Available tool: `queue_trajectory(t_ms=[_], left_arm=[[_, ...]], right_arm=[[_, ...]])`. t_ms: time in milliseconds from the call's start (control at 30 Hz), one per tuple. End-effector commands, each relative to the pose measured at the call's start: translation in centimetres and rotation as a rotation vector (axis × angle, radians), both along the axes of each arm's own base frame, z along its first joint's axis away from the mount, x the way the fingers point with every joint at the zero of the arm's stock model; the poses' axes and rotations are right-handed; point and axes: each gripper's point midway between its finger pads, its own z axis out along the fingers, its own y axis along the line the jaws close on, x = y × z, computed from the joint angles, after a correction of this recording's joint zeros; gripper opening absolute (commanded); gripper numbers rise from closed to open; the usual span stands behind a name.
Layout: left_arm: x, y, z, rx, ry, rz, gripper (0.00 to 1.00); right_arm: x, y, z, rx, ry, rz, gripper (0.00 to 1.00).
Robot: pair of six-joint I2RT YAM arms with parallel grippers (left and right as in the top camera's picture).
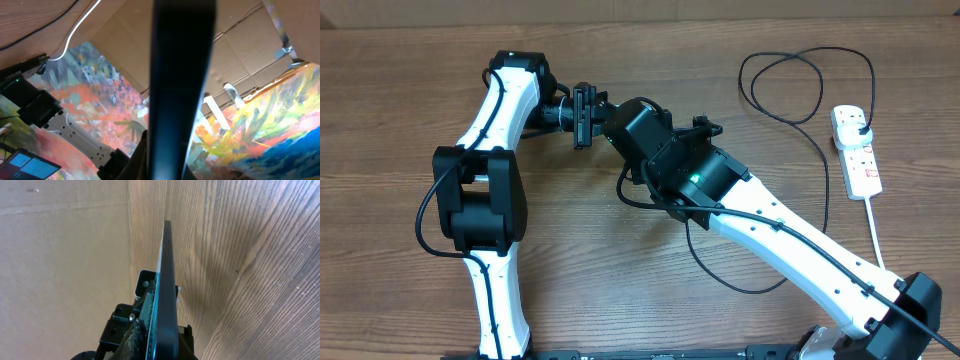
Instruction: Plug charger to phone and switch on socket
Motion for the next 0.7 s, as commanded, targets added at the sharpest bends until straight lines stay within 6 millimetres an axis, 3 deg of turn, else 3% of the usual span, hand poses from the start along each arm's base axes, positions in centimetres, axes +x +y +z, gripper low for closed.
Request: queue_trajectory(t_ms=[0,33,133,233,367,467,567,667], left_arm=[[-0.4,-0.2,2.4,-0.016,0.005,0.003,0.04],[-0.4,-0.2,2.4,-0.016,0.004,0.003,0.04],[-0.4,-0.2,2.3,-0.010,-0.002,0.000,0.04],[-0.5,-0.1,1.8,0.013,-0.024,-0.011,0.04],[0.4,-0.2,0.8,0.035,-0.166,-0.023,0.04],[1.5,-0.1,-0.4,0.076,-0.319,-0.034,0.04],[2.6,0.4,-2.9,0.202,-0.478,-0.063,0.04],[3.3,0.6,-3.2,0.193,-0.747,-0.088,0.04]], right_arm=[[0.0,0.2,1.1,0.014,-0.023,-0.002,0.20],[0.0,0.2,1.1,0.007,-0.025,0.004,0.31],[0.0,0.1,1.1,-0.070,-0.043,0.070,0.79],[0.0,-0.1,1.5,-0.160,-0.077,0.152,0.99],[-0.2,-1.3,3.2,-0.339,-0.150,0.316,1.00],[-0.9,-4.1,3.9,-0.443,-0.134,0.389,1.00],[-1.7,-7.8,3.7,-0.511,-0.060,0.459,1.00],[-1.9,-10.0,2.3,-0.631,-0.019,0.708,1.00]])
